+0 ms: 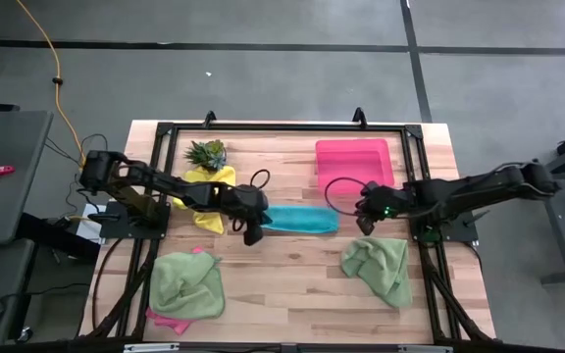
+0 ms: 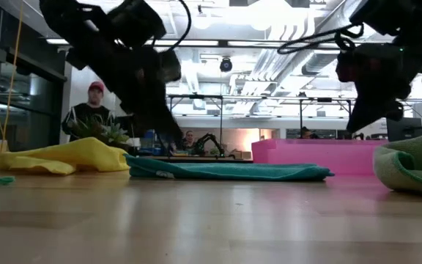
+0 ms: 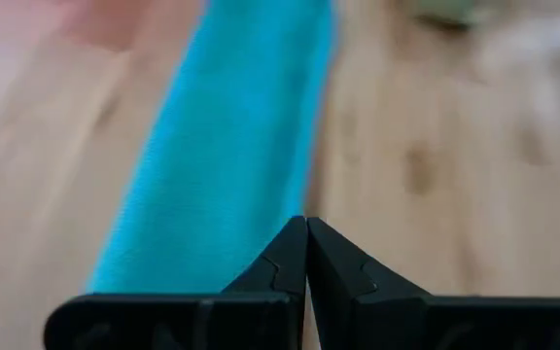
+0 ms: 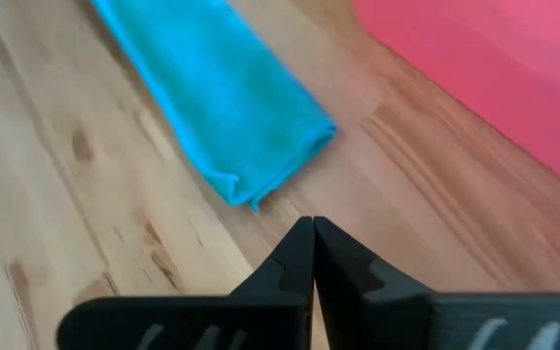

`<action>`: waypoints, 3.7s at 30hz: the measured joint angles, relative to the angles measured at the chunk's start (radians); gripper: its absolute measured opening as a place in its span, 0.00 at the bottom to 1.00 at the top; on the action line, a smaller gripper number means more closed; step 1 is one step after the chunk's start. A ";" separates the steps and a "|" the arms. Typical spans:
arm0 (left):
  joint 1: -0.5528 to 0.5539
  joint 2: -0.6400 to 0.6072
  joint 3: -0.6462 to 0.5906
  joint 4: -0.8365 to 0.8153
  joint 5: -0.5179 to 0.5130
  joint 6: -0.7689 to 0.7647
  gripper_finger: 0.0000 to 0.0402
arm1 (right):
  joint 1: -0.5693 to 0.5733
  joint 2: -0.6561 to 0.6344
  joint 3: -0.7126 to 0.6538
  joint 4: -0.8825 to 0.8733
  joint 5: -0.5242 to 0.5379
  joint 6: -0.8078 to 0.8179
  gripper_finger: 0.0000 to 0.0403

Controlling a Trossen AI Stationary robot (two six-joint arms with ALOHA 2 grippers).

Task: Fold microfiber towels
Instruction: Fold the blue microfiber cloth

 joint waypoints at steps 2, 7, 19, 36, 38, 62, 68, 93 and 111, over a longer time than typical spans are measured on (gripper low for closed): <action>0.007 -0.019 -0.001 0.000 0.058 0.018 0.00 | 0.000 -0.026 -0.019 -0.004 0.004 0.052 0.00; 0.046 -0.065 -0.023 0.052 0.106 0.011 0.00 | 0.000 -0.073 -0.045 -0.010 -0.005 0.133 0.00; 0.164 -0.199 -0.217 0.288 0.160 -0.147 0.00 | -0.042 -0.058 -0.045 0.065 -0.018 0.295 0.17; 0.086 -0.085 -0.223 0.215 0.110 -0.161 0.00 | -0.145 0.358 -0.045 0.365 -0.198 0.427 0.66; 0.080 -0.078 -0.223 0.215 0.108 -0.165 0.00 | -0.142 0.383 -0.045 0.383 -0.217 0.427 0.66; 0.017 -0.074 -0.223 0.035 -0.114 -0.259 0.00 | -0.143 0.403 -0.045 0.424 -0.204 0.512 0.66; 0.017 -0.063 -0.223 0.018 -0.123 -0.259 0.00 | -0.143 0.403 -0.045 0.429 -0.194 0.516 0.66; -0.040 0.106 -0.083 0.044 -0.086 -0.311 0.00 | -0.136 0.445 -0.044 0.485 -0.239 0.509 0.57; -0.041 0.224 0.142 -0.083 -0.062 -0.253 0.00 | -0.169 0.233 -0.046 0.234 -0.144 0.445 0.01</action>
